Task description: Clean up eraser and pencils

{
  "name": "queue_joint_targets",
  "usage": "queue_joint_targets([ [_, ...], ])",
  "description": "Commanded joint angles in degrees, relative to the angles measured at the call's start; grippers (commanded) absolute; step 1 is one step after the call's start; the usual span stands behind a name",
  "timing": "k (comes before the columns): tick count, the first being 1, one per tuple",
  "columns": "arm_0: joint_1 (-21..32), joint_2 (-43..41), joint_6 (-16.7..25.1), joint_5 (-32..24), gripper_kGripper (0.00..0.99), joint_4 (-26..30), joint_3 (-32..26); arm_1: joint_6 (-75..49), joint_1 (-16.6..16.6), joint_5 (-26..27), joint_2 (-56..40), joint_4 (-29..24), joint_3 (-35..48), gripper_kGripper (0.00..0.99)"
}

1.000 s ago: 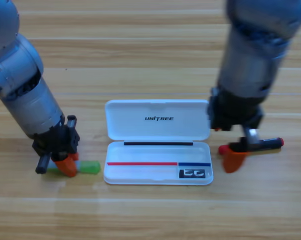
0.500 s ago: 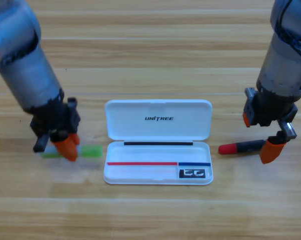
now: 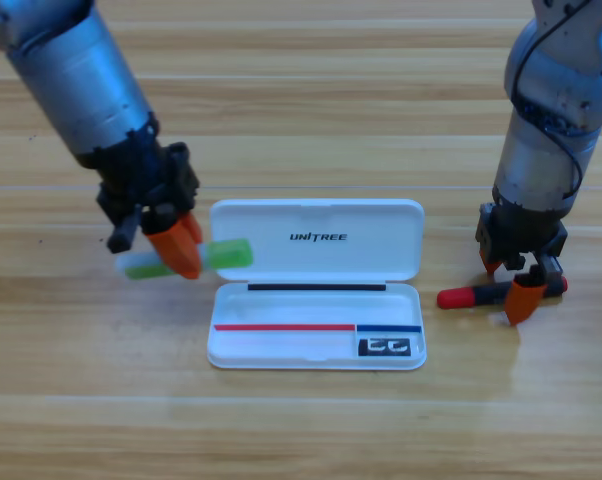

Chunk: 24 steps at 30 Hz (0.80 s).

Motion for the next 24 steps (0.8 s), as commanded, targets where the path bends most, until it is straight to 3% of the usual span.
queue_joint_targets([
  [1,-4.1,5.5,-1.7,-0.6,0.0,0.7,-2.3,-1.3,-1.7,-0.7,4.0,-0.7,0.0,0.482],
  [5,-5.4,7.7,-2.5,-1.6,0.0,0.7,-3.9,-1.9,-1.7,-0.8,4.0,-0.7,0.4,0.055],
  [6,-5.8,8.2,-2.7,-1.6,0.0,0.7,-4.2,-1.9,-1.7,-0.8,4.0,-0.7,0.5,0.0],
  [24,-9.4,14.7,-4.9,-1.8,0.0,0.7,-9.2,0.1,-1.7,-1.5,-5.3,-0.6,5.4,0.0],
])
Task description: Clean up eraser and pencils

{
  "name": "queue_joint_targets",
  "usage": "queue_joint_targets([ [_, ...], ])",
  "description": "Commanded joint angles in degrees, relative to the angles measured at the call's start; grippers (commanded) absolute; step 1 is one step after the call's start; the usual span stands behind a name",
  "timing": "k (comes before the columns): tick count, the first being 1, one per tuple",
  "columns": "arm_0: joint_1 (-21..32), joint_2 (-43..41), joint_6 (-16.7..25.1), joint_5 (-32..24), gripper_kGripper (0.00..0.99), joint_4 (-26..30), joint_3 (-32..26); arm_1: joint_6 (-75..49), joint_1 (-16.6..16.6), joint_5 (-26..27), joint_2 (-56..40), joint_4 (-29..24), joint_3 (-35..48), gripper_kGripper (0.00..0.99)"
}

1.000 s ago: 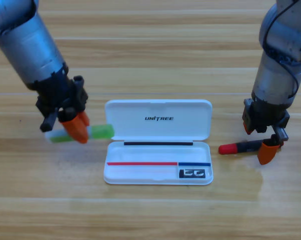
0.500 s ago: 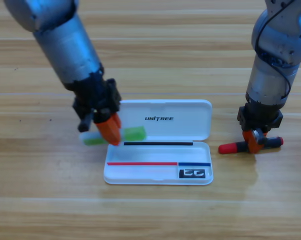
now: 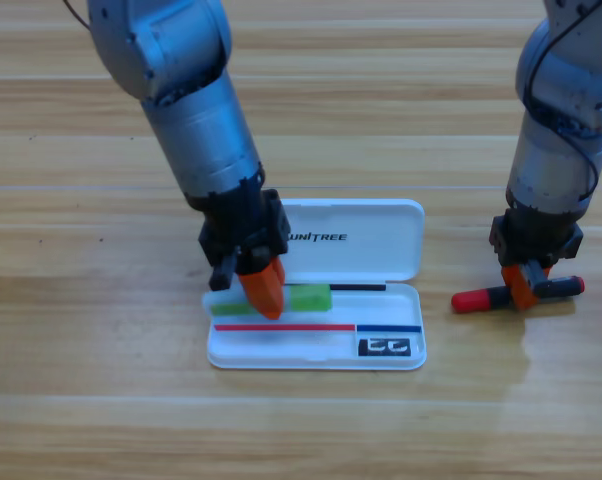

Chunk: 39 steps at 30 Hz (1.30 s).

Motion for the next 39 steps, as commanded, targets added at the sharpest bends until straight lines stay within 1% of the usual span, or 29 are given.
queue_joint_targets([
  [1,-2.1,3.2,-0.9,-0.7,0.0,0.5,-0.4,1.2,-1.6,0.1,-3.8,-0.6,3.2,0.0],
  [10,-3.5,4.2,-1.7,-0.7,0.0,0.5,-0.8,1.2,-1.4,0.2,-5.7,-0.5,4.8,0.0],
  [29,-3.5,4.6,-1.6,-0.5,0.0,0.3,-0.8,1.9,-0.9,0.2,-6.8,-0.1,4.9,0.0],
  [30,-3.5,4.6,-1.6,-0.4,0.063,0.3,-0.7,1.9,-0.8,0.2,-7.0,0.0,4.9,0.0],
  [31,-3.5,4.7,-1.6,-0.5,0.239,0.3,-0.5,2.0,-0.6,0.2,-7.3,0.2,4.9,0.0],
  [33,-3.5,4.7,-2.0,-0.3,0.669,0.3,-0.3,2.2,-0.4,0.3,-8.0,0.8,4.9,0.0],
  [34,-3.5,4.7,-2.0,-0.3,0.841,0.3,-0.3,2.3,-0.3,0.3,-8.3,1.4,4.8,0.0],
  [35,-3.5,4.7,-2.1,-0.2,0.91,0.3,-0.2,2.3,-0.1,0.5,-8.5,1.8,4.5,0.0],
  [36,-3.5,4.7,-2.1,-0.2,0.953,0.3,-0.2,2.5,0.0,0.7,-8.7,2.4,4.2,0.0],
  [37,-3.5,4.6,-2.1,-0.2,0.977,0.3,-0.1,2.6,0.2,0.8,-9.0,3.0,3.9,0.0],
  [39,-3.5,4.6,-2.1,-0.2,0.99,0.3,-0.1,3.2,0.8,1.6,-9.7,4.6,3.4,0.0],
])
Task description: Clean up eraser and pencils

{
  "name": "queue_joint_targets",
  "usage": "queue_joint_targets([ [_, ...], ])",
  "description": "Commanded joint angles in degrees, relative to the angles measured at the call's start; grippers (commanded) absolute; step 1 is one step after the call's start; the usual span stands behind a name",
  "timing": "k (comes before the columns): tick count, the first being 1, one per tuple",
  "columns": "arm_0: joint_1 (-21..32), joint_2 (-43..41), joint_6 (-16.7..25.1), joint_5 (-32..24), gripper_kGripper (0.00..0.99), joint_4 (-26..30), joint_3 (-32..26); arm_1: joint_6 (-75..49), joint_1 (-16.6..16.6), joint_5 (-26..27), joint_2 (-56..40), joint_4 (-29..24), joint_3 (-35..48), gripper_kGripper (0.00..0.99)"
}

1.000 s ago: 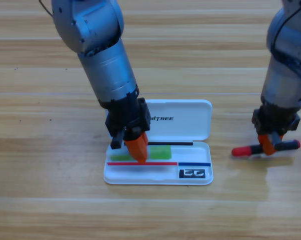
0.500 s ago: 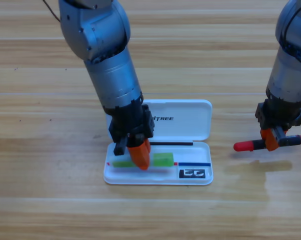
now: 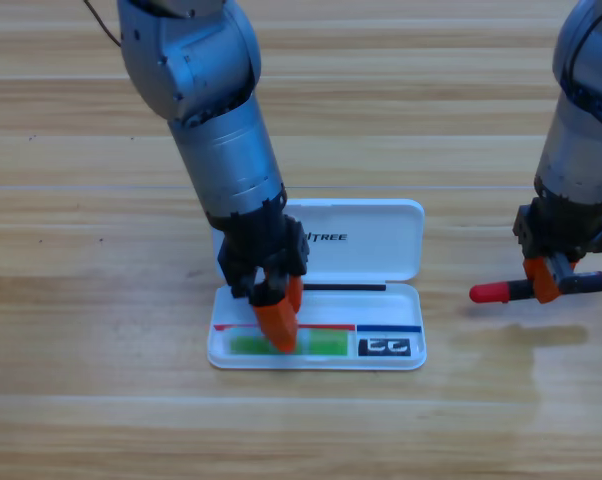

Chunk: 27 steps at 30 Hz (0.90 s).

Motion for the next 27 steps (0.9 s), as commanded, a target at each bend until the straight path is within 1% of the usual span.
queue_joint_targets([
  [1,-0.9,3.0,-0.6,-0.2,0.99,0.3,0.6,1.4,1.5,2.0,-4.7,4.4,-0.2,0.0],
  [4,-0.9,2.8,-0.6,-0.2,0.99,0.3,0.6,2.4,3.8,3.3,-6.9,6.3,-0.8,0.0],
  [7,-0.9,2.2,-0.6,-0.2,0.99,0.3,0.9,4.1,6.9,3.5,-7.7,7.8,-2.9,0.0],
  [11,-0.8,-1.6,0.1,-0.2,0.99,0.9,1.8,6.5,11.7,3.3,-5.1,10.0,-7.8,0.0],
  [13,0.4,-4.6,0.5,-0.2,0.99,2.3,2.0,8.0,14.0,3.3,-2.8,10.7,-10.8,0.0],
  [16,3.9,-10.2,2.1,-0.3,0.99,4.8,3.1,9.6,16.5,2.5,1.4,10.8,-15.3,0.0],
  [19,8.6,-16.7,4.7,-0.9,0.99,5.8,6.2,10.9,18.4,1.2,5.7,10.8,-19.7,0.0],
  [24,18.7,-25.5,9.4,-2.4,0.99,5.8,13.3,12.1,19.7,0.9,12.0,12.2,-27.0,0.0],
  [27,25.4,-28.3,14.2,-4.7,0.99,5.8,16.9,12.3,19.9,0.2,15.0,12.3,-30.3,0.0],
])
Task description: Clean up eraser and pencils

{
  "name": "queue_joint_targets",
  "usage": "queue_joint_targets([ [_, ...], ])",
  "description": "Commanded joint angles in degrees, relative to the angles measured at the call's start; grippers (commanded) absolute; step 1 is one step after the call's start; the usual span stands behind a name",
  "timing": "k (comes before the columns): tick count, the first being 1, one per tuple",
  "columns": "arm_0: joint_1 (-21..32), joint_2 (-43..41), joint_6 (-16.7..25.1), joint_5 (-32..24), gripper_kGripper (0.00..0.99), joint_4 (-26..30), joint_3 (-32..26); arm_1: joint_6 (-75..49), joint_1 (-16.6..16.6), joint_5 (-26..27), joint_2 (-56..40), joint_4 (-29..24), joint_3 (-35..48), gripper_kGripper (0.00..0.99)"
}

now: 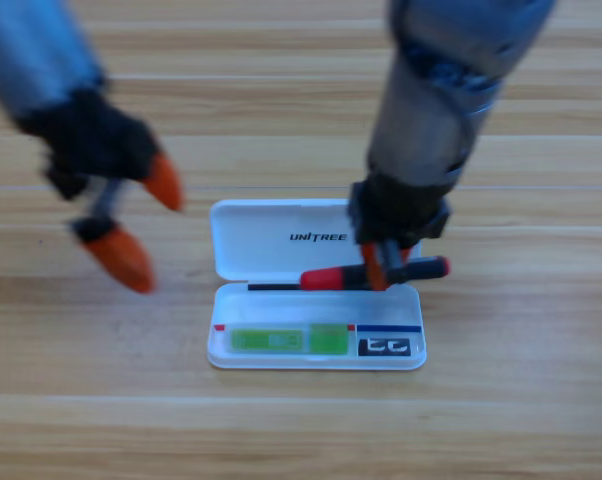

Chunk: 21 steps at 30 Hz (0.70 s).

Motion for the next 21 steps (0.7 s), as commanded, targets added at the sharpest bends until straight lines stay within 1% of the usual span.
queue_joint_targets([
  [1,15.2,-5.9,7.8,-3.7,0.99,0.5,7.1,0.8,2.7,-2.1,9.4,1.3,-5.3,0.0],
  [3,18.6,-6.5,10.6,-4.9,0.99,0.6,8.9,0.9,2.7,-2.6,11.1,1.3,-7.0,0.0],
  [5,21.0,-6.8,12.5,-5.2,0.99,0.5,10.5,0.9,2.6,-3.3,12.3,1.3,-8.2,0.0],
  [10,24.4,-6.8,15.9,-5.4,0.99,0.4,13.3,0.9,1.9,-3.7,14.5,1.3,-9.8,0.0],
  [16,25.2,-6.7,17.2,-5.6,0.99,0.4,14.0,1.4,1.2,-4.5,15.9,1.3,-11.8,0.0],
  [21,25.2,-6.6,17.3,-6.2,0.99,0.1,14.7,1.4,0.9,-4.6,16.2,1.3,-12.5,0.0],
])
